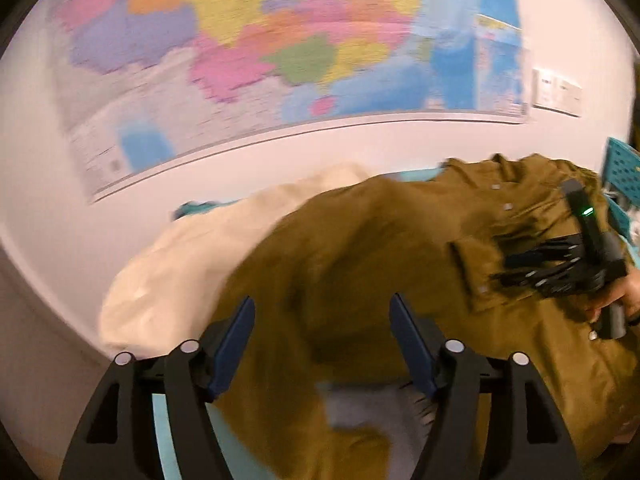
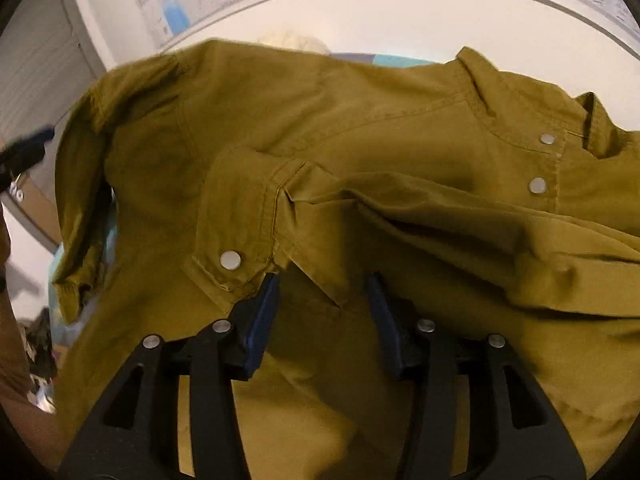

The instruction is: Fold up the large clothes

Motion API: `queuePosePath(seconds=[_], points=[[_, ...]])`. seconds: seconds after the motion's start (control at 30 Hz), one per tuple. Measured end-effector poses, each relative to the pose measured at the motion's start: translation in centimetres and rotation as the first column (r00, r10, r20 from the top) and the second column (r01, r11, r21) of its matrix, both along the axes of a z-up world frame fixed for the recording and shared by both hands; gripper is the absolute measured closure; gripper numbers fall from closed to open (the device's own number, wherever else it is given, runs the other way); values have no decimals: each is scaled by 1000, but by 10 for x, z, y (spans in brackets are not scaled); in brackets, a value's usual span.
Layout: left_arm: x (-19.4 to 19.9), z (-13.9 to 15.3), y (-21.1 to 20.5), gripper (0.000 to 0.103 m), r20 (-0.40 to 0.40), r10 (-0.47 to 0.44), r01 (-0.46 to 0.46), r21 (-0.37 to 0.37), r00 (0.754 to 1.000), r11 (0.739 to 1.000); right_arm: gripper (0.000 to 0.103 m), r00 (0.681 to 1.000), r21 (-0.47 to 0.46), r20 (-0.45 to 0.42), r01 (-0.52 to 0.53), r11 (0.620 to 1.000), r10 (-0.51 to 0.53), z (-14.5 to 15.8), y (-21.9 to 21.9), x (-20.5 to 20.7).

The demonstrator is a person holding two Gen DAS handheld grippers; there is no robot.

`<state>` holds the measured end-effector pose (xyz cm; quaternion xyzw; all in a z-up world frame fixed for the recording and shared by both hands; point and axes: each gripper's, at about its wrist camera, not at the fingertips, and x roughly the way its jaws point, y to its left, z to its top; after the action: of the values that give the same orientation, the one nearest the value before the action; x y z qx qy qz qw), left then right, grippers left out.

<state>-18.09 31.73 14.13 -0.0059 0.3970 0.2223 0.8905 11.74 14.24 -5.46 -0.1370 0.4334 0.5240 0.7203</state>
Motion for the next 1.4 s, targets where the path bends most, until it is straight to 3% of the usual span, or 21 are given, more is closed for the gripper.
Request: queuePosePath(seconds=[0.13, 0.27, 0.33, 0.37, 0.4, 0.47, 0.6, 0.73, 0.8, 0.83, 0.87, 0.93, 0.97, 1.03, 1.07, 1.13, 1.2, 1.27, 1.4], points=[[-16, -17, 18, 33, -66, 47, -48, -17, 997, 999, 46, 993, 75, 30, -118, 990, 116, 27, -6, -36], [-13, -48, 24, 35, -166, 69, -70, 1, 984, 998, 40, 953, 124, 30, -303, 945, 301, 38, 9, -92], [-9, -57, 29, 62, -188, 75, -79, -13, 979, 997, 38, 925, 140, 15, -379, 915, 381, 36, 26, -116], [-8, -59, 32, 85, -190, 67, -76, -42, 980, 996, 36, 911, 149, 7, -408, 901, 412, 34, 35, -129], [-8, -60, 35, 98, -195, 65, -77, -54, 979, 996, 35, 901, 149, 1, -428, 891, 433, 31, 43, -139], [-10, -53, 37, 99, -176, 68, -81, -70, 982, 994, 32, 877, 160, -9, -473, 867, 480, 25, 66, -162], [-19, -23, 36, 100, -80, 4, -18, -172, 997, 985, 26, 845, 226, -40, -512, 829, 533, 20, 96, -197], [-20, 3, 23, 100, -22, -63, 57, -230, 998, 972, 26, 832, 366, -138, -460, 809, 537, 25, 117, -197], [-17, 8, 16, 100, -14, -97, 91, -249, 995, 964, 40, 819, 413, -169, -446, 794, 548, 28, 121, -198], [-15, 8, 14, 100, -15, -107, 100, -253, 994, 962, 69, 799, 431, -181, -460, 776, 574, 31, 121, -199], [-11, 10, 10, 99, -15, -126, 118, -267, 992, 957, 93, 800, 438, -164, -465, 769, 577, 37, 116, -200], [-7, 16, 4, 91, 23, -155, 155, -305, 988, 940, 97, 801, 472, -147, -458, 753, 580, 53, 100, -193], [-8, 24, 1, 79, 71, -186, 199, -332, 980, 922, 98, 801, 502, -139, -449, 739, 582, 66, 84, -185], [-15, 46, -3, 64, 232, -247, 320, -369, 941, 872, 99, 806, 556, -121, -428, 712, 579, 90, 54, -170], [-20, 57, -5, 56, 295, -262, 362, -365, 919, 858, 99, 823, 566, -108, -411, 715, 558, 108, 32, -156], [-24, 69, -12, 54, 362, -276, 402, -338, 890, 851, 99, 851, 570, -97, -377, 730, 516, 132, -7, -133], [-20, 74, -19, 54, 386, -290, 424, -324, 875, 846, 99, 894, 522, -74, -342, 781, 441, 149, -45, -109], [-9, 67, -24, 53, 364, -294, 418, -334, 884, 845, 97, 932, 438, -49, -304, 846, 360, 163, -79, -87], [28, 28, -36, 53, 223, -289, 353, -346, 931, 870, 96, 985, 226, 16, -169, 959, 170, 160, -121, -57]])
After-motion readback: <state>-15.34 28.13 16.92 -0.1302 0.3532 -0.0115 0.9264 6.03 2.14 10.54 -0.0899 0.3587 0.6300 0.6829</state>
